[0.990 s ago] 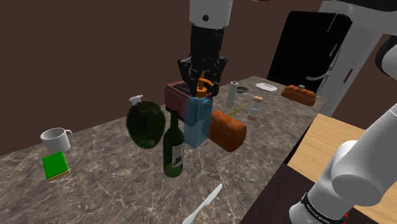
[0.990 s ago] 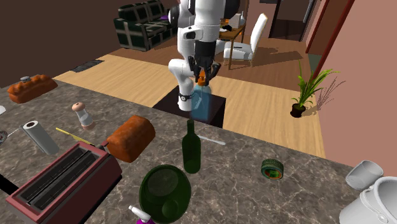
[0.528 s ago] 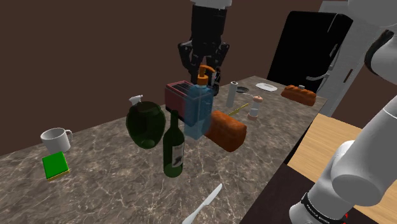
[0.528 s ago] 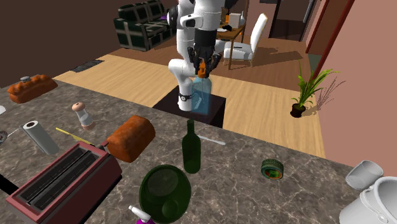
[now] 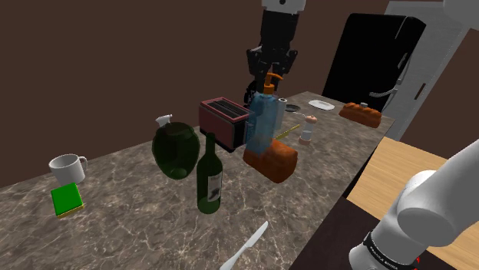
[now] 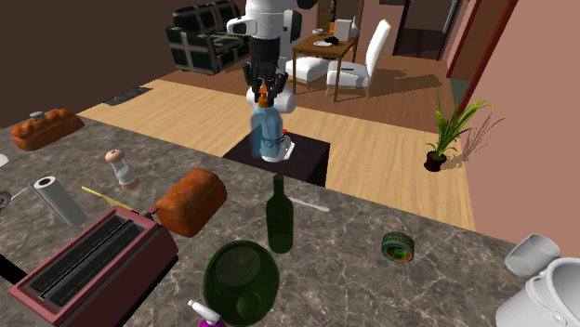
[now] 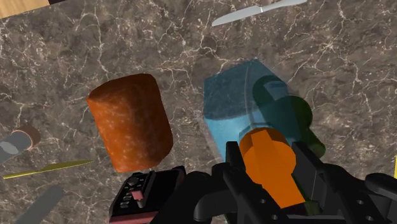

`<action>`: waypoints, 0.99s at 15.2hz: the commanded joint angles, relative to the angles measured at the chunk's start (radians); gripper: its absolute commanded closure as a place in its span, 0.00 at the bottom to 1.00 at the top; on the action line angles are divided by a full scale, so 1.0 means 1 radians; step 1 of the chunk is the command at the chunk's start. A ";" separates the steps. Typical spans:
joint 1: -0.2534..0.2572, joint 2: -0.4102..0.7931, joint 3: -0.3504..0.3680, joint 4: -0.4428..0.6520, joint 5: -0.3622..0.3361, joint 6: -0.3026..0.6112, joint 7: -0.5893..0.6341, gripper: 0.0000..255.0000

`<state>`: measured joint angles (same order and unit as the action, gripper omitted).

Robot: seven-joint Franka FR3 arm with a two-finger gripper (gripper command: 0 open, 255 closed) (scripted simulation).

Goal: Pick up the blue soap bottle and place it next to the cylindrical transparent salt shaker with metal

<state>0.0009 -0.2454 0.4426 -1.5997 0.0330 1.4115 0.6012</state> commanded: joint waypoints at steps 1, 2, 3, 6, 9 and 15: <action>-0.015 -0.035 -0.041 -0.034 0.007 0.002 -0.059 1.00; -0.022 -0.050 -0.061 -0.050 0.008 0.005 -0.087 1.00; -0.029 -0.062 -0.081 -0.065 0.008 0.007 -0.115 1.00; -0.051 -0.093 -0.139 -0.100 0.004 0.012 -0.196 1.00; -0.073 -0.113 -0.196 -0.125 -0.006 0.018 -0.276 1.00; -0.117 -0.121 -0.305 -0.143 -0.034 0.029 -0.428 1.00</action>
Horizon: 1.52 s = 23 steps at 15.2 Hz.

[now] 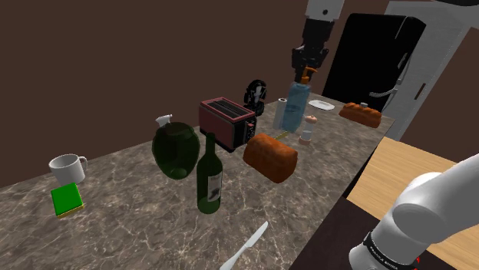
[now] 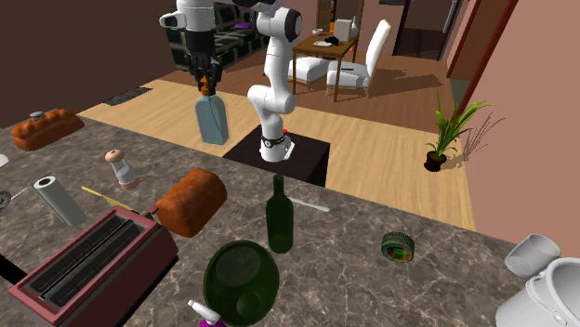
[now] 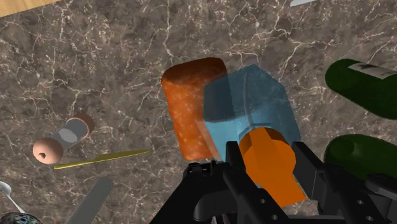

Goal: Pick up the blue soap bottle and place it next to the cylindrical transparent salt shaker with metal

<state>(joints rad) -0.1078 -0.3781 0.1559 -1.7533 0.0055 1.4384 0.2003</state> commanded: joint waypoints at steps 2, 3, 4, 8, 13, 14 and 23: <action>-0.024 0.018 -0.053 0.013 -0.017 0.006 -0.077 1.00; -0.032 0.023 -0.070 0.017 -0.022 0.008 -0.102 1.00; -0.039 0.028 -0.087 0.021 -0.027 0.010 -0.126 1.00; -0.071 0.062 -0.155 0.051 -0.044 0.017 -0.224 1.00; -0.110 0.128 -0.237 0.115 -0.056 0.023 -0.346 1.00; -0.119 0.144 -0.253 0.132 -0.056 0.024 -0.370 1.00; -0.205 0.346 -0.390 0.355 -0.024 0.006 -0.591 1.00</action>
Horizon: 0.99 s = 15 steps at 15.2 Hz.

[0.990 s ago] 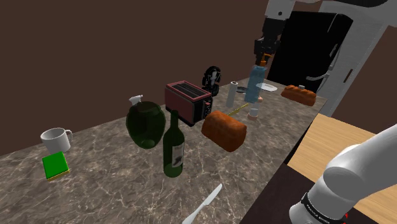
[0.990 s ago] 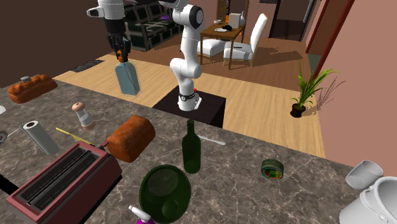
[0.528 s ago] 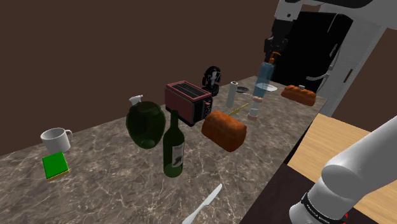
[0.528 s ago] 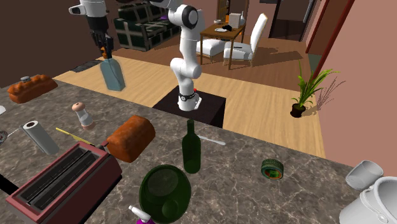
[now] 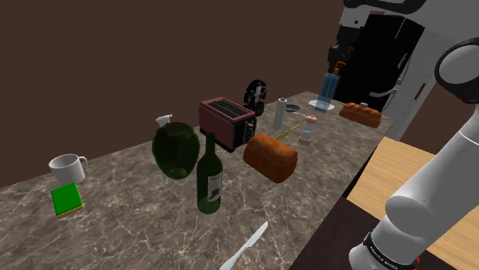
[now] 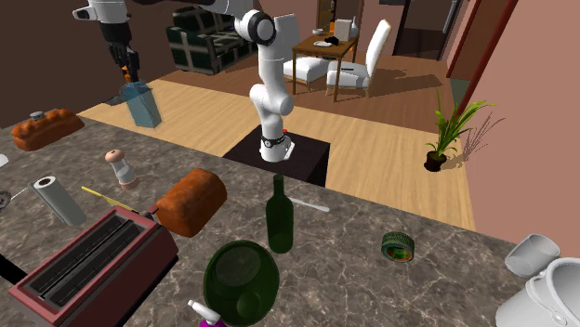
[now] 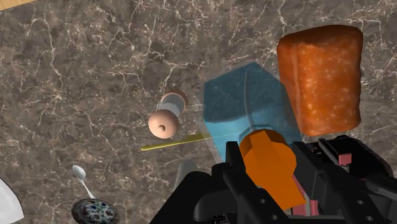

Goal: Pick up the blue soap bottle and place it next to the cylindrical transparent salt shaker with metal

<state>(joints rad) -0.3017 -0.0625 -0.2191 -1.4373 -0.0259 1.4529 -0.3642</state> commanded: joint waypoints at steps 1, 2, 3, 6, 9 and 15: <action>-0.023 0.059 -0.029 0.074 0.016 -0.014 -0.052 1.00; -0.036 0.090 -0.043 0.111 0.027 -0.021 -0.076 1.00; -0.051 0.123 -0.056 0.151 0.038 -0.030 -0.101 1.00; -0.104 0.235 -0.091 0.295 0.081 -0.067 -0.174 1.00; -0.179 0.378 -0.117 0.495 0.141 -0.131 -0.241 1.00; -0.165 0.331 -0.115 0.351 0.122 -0.032 -0.245 1.00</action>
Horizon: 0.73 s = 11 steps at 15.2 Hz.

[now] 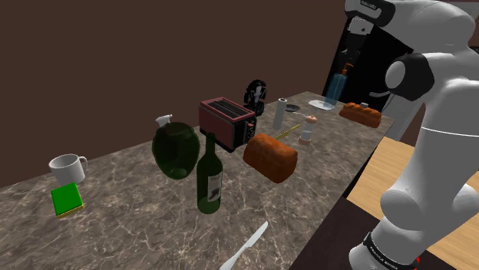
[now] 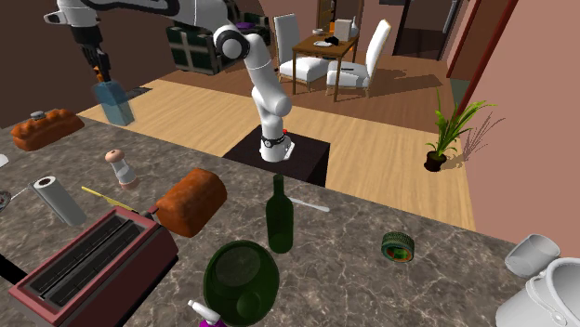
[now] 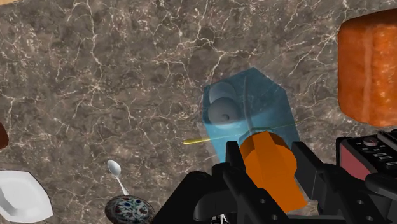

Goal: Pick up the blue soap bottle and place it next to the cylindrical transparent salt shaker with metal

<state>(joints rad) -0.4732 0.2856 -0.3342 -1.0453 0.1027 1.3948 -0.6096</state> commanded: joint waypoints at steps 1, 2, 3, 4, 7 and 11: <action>0.011 -0.029 0.001 -0.072 -0.011 0.046 0.002 1.00; 0.015 -0.039 0.001 -0.102 -0.015 0.065 0.003 1.00; 0.018 -0.049 0.002 -0.130 -0.018 0.084 0.004 1.00; 0.021 -0.058 0.002 -0.157 -0.022 0.102 0.005 1.00; 0.029 -0.082 0.004 -0.232 -0.031 0.154 0.008 1.00; 0.037 -0.107 0.006 -0.320 -0.039 0.219 0.011 1.00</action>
<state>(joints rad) -0.4393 0.1913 -0.3290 -1.3335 0.0677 1.5929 -0.5998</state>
